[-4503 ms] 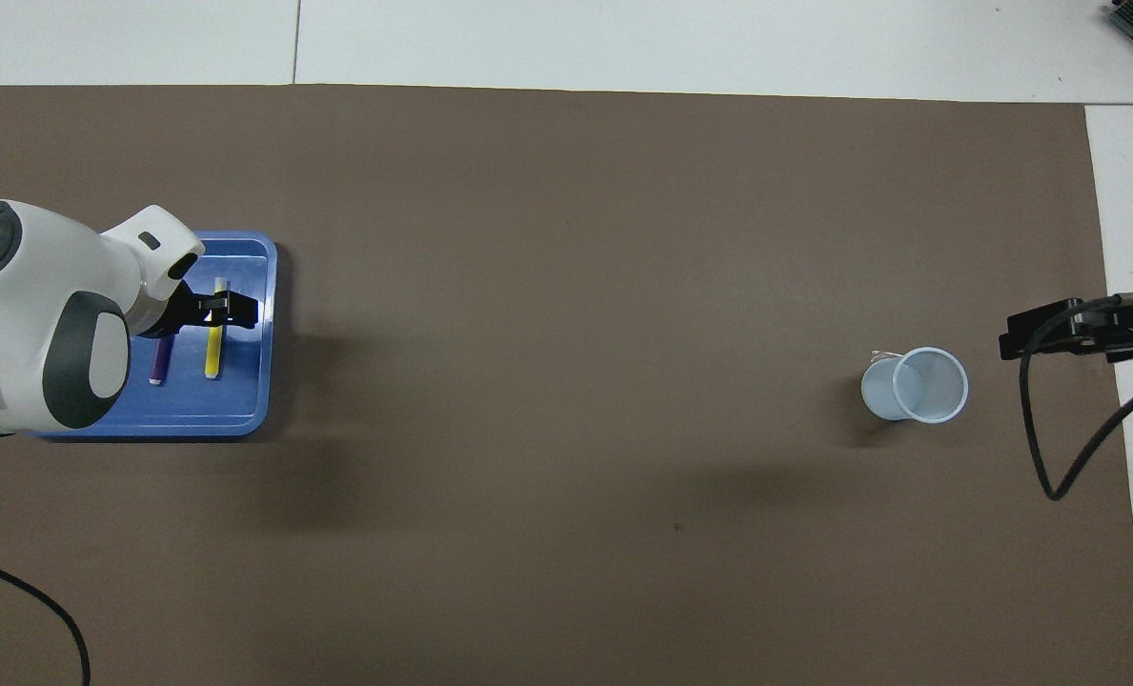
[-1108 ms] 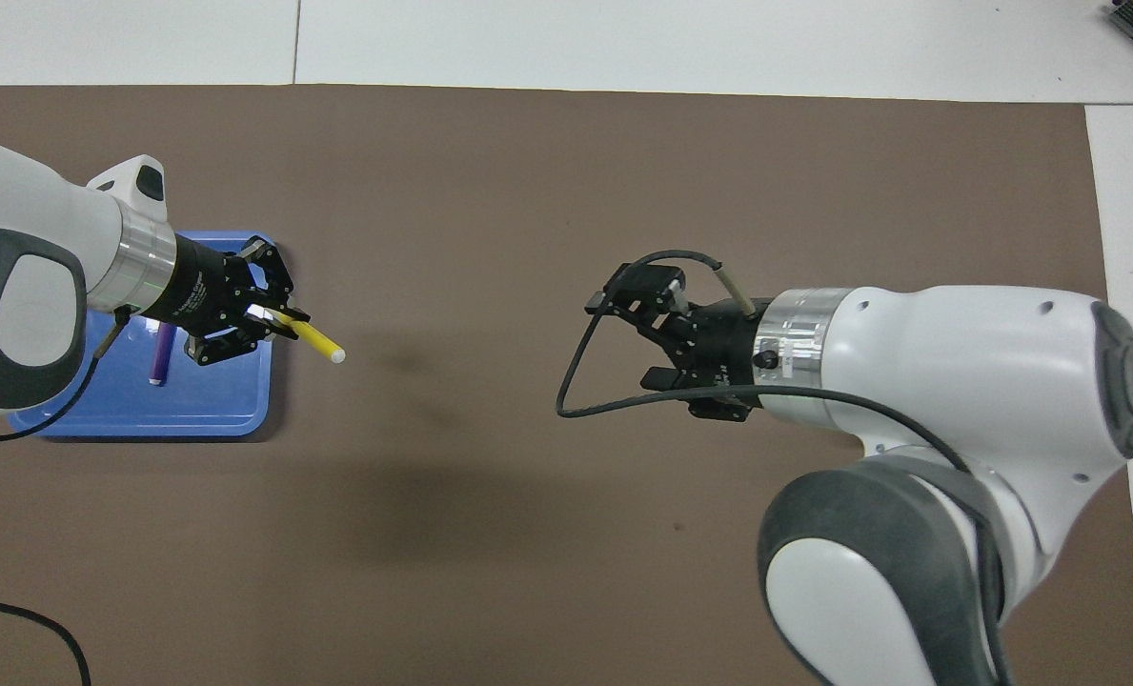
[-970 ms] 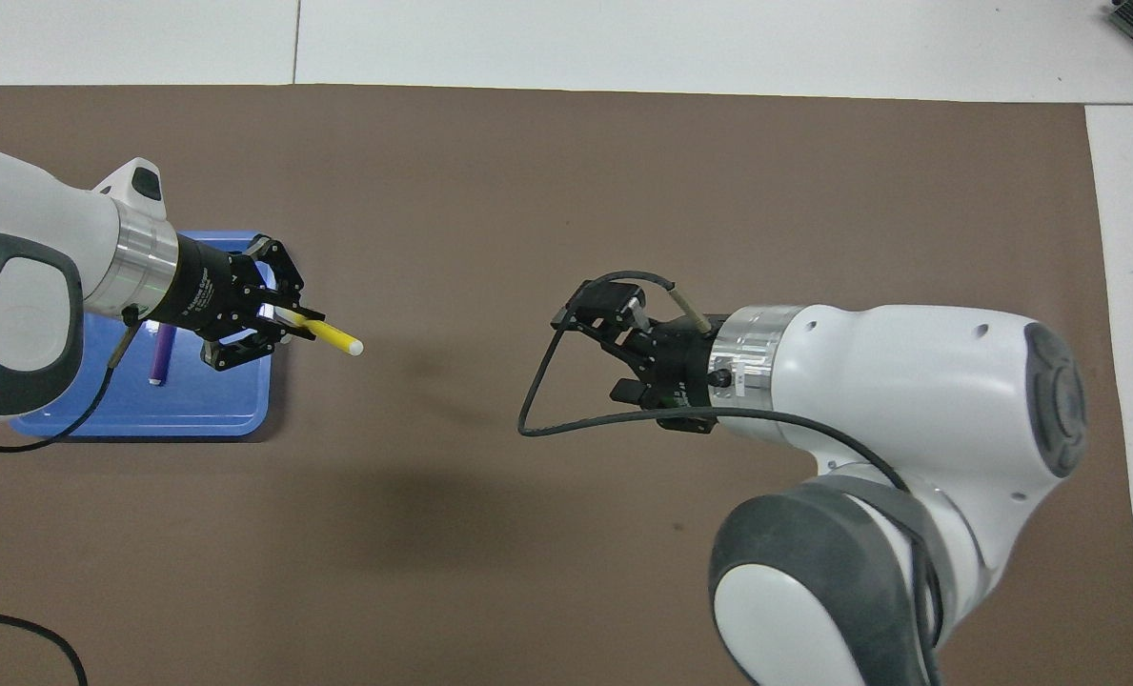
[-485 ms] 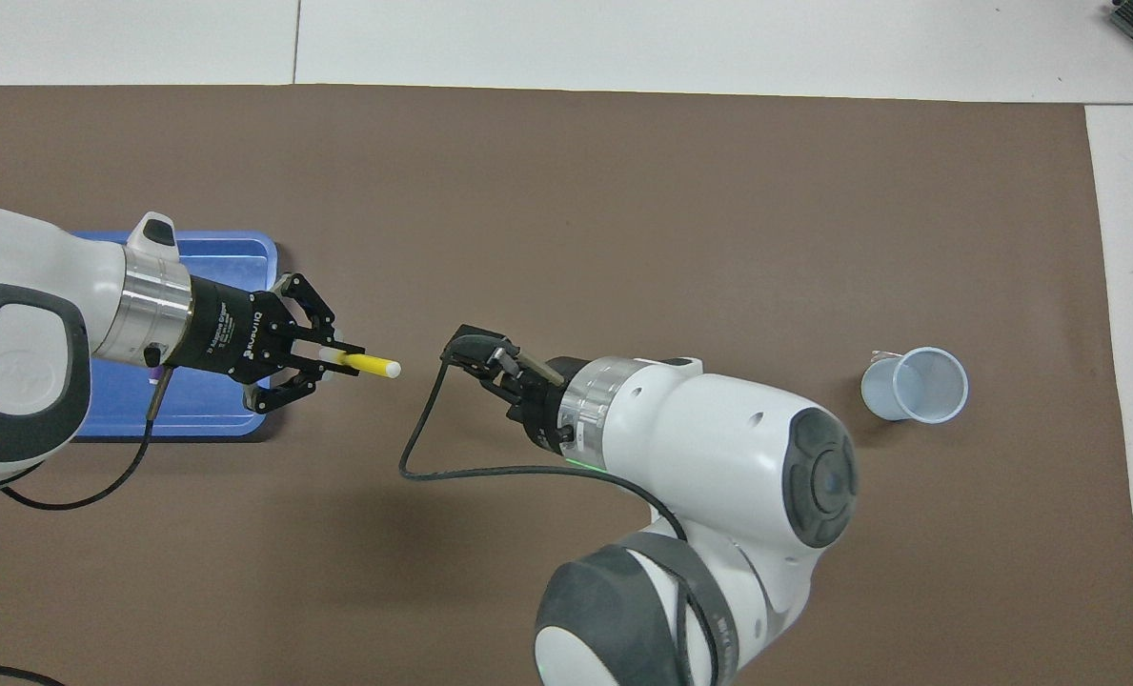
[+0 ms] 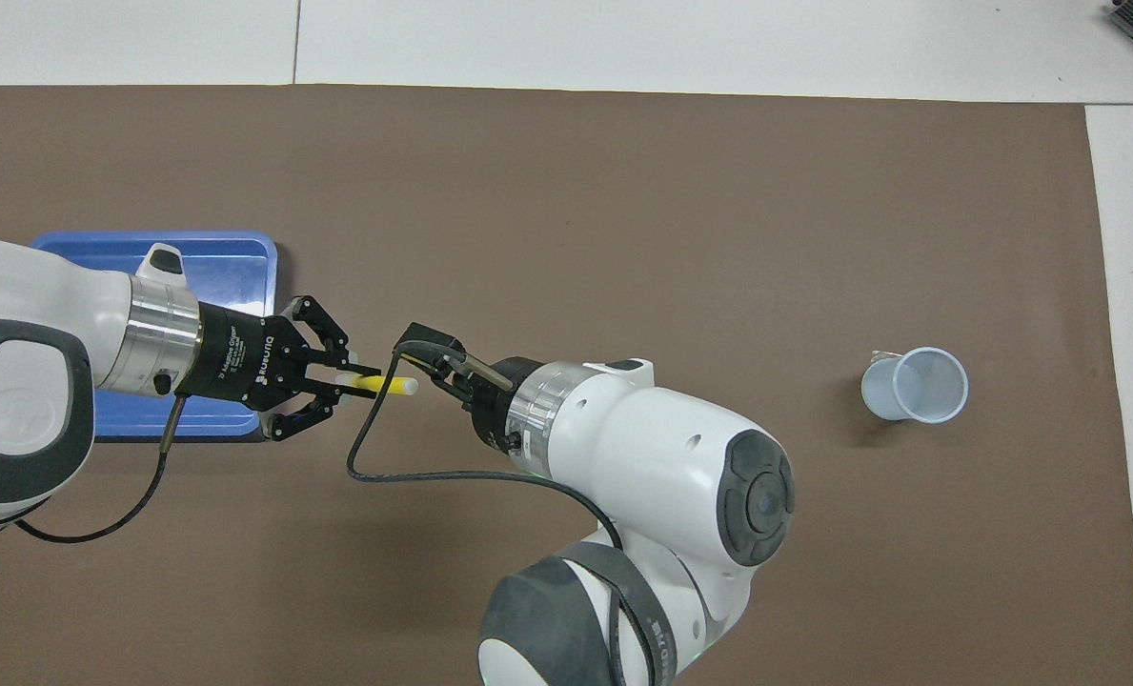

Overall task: Transfer and insert pens with both arms
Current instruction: 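Grasp the yellow pen tip with the right gripper, open the left gripper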

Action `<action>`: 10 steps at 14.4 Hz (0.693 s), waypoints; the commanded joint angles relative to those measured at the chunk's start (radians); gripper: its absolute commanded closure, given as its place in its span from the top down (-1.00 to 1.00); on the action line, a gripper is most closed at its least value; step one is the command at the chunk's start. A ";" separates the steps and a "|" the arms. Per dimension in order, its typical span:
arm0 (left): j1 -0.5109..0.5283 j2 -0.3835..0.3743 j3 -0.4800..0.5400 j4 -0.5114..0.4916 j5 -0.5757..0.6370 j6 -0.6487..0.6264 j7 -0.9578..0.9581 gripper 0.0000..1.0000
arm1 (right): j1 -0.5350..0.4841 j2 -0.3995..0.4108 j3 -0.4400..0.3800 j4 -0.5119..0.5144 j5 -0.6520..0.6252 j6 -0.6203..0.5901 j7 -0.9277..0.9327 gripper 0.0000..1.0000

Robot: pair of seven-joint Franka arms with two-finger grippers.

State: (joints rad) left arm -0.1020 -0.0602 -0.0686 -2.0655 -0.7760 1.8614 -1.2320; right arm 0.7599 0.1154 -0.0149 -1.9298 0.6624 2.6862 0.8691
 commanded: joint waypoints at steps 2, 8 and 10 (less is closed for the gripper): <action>-0.028 -0.040 0.015 -0.047 -0.026 0.007 -0.038 -1.00 | -0.001 0.023 0.018 0.025 0.026 0.001 0.002 0.89; -0.031 -0.049 0.015 -0.056 -0.037 0.007 -0.052 -1.00 | -0.001 0.020 0.056 0.025 0.028 0.001 0.004 0.57; -0.033 -0.053 0.013 -0.056 -0.039 0.009 -0.053 -1.00 | -0.004 0.021 0.056 0.025 0.028 0.001 -0.002 0.30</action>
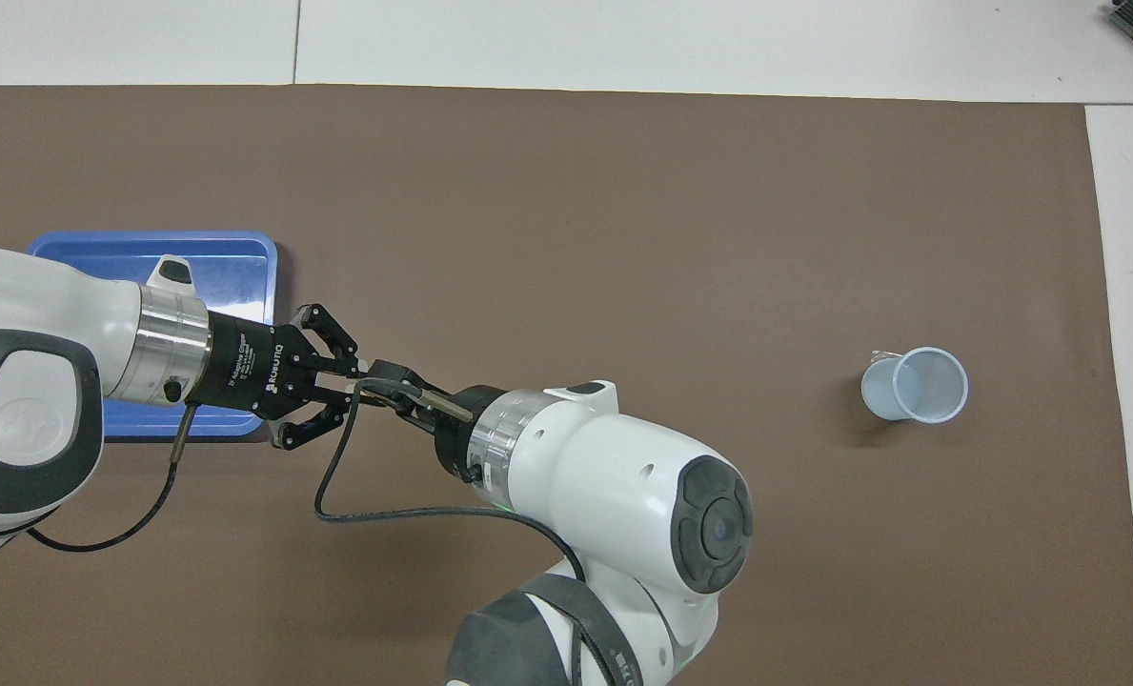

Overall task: Transfer and insert pens with both arms
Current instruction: 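Grasp the yellow pen tip with the right gripper, open the left gripper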

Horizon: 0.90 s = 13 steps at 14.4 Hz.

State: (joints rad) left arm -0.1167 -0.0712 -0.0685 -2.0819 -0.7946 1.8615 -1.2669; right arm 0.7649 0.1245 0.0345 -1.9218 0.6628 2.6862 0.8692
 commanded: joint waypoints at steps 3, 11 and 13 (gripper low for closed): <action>-0.018 -0.044 0.015 -0.041 -0.021 0.007 -0.019 -1.00 | -0.010 0.012 0.007 0.017 0.026 0.001 -0.007 0.19; -0.018 -0.050 0.015 -0.041 -0.021 0.005 -0.020 -1.00 | -0.018 0.014 0.007 0.017 0.026 0.001 -0.015 -0.15; -0.018 -0.050 0.015 -0.041 -0.021 0.005 -0.023 -1.00 | -0.018 0.014 0.007 0.017 0.026 0.001 -0.015 -0.25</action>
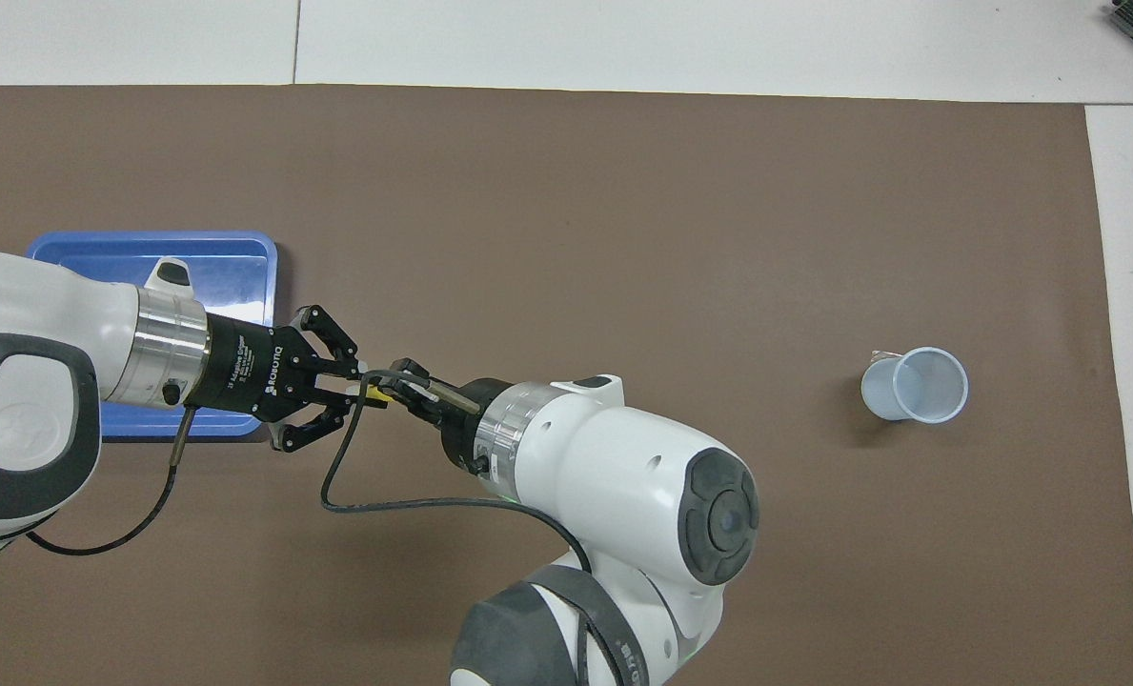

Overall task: Transfer and insert pens with both arms
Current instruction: 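Grasp the yellow pen tip with the right gripper, open the left gripper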

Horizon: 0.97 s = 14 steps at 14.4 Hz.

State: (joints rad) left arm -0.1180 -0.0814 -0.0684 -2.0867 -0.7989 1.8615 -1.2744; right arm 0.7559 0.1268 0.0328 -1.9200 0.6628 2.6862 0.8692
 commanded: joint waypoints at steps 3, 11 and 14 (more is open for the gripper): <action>-0.017 -0.041 0.015 -0.036 -0.017 0.005 -0.019 -1.00 | -0.010 0.011 0.009 0.015 0.027 0.001 -0.015 -0.32; -0.023 -0.044 0.015 -0.036 -0.017 0.007 -0.022 -1.00 | -0.013 0.011 0.009 0.012 0.034 0.003 -0.013 -1.00; -0.023 -0.046 0.015 -0.035 -0.017 0.007 -0.026 -1.00 | -0.013 0.011 0.007 0.012 0.073 0.004 -0.016 -1.00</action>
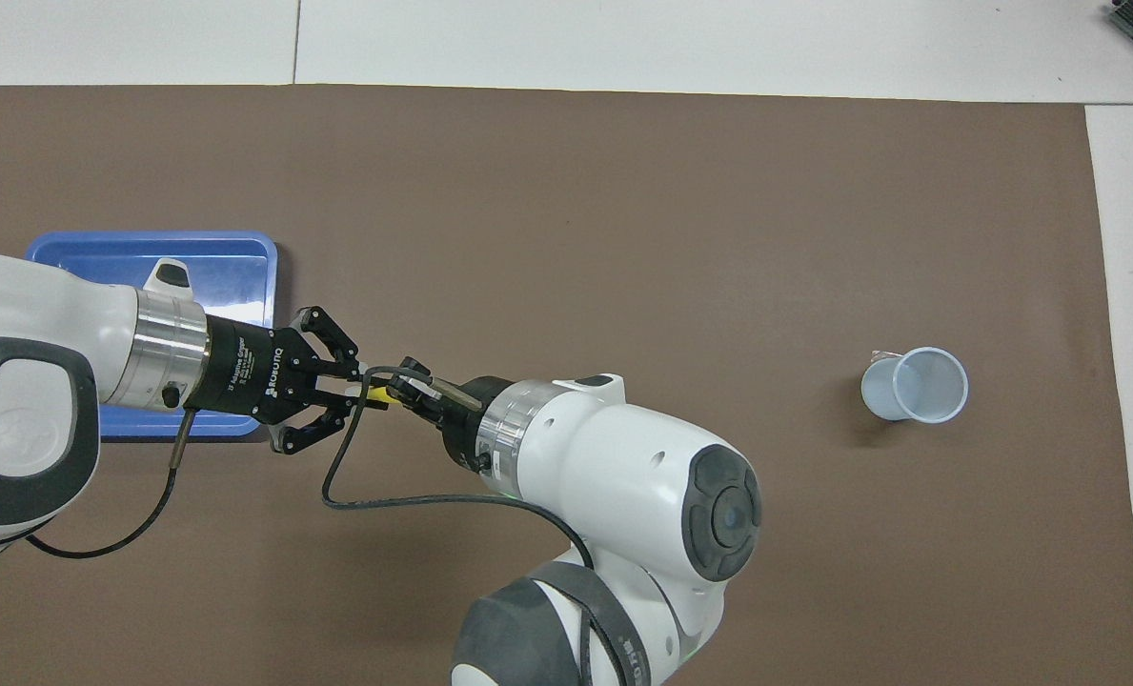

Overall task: Transfer and insert pens with both arms
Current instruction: 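Grasp the yellow pen tip with the right gripper, open the left gripper, then carry the yellow pen to the cup while the left gripper returns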

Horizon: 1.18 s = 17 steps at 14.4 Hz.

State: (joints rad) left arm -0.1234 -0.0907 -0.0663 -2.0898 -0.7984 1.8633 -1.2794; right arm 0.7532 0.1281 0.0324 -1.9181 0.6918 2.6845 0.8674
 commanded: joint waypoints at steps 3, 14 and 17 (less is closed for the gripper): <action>-0.030 -0.037 0.013 -0.032 -0.016 0.019 -0.011 0.99 | -0.011 0.010 0.008 0.010 0.044 0.006 -0.022 -1.00; -0.016 -0.047 0.016 -0.032 0.115 -0.030 0.383 1.00 | -0.138 -0.042 -0.002 -0.010 -0.233 -0.434 -0.225 -1.00; 0.002 -0.052 0.020 -0.027 0.226 -0.091 0.576 1.00 | -0.211 -0.091 0.000 -0.010 -0.359 -0.625 -0.292 -1.00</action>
State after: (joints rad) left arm -0.1366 -0.1067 -0.0546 -2.0914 -0.6360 1.8173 -0.8313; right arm 0.5911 0.0887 0.0245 -1.9150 0.3943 2.1609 0.6441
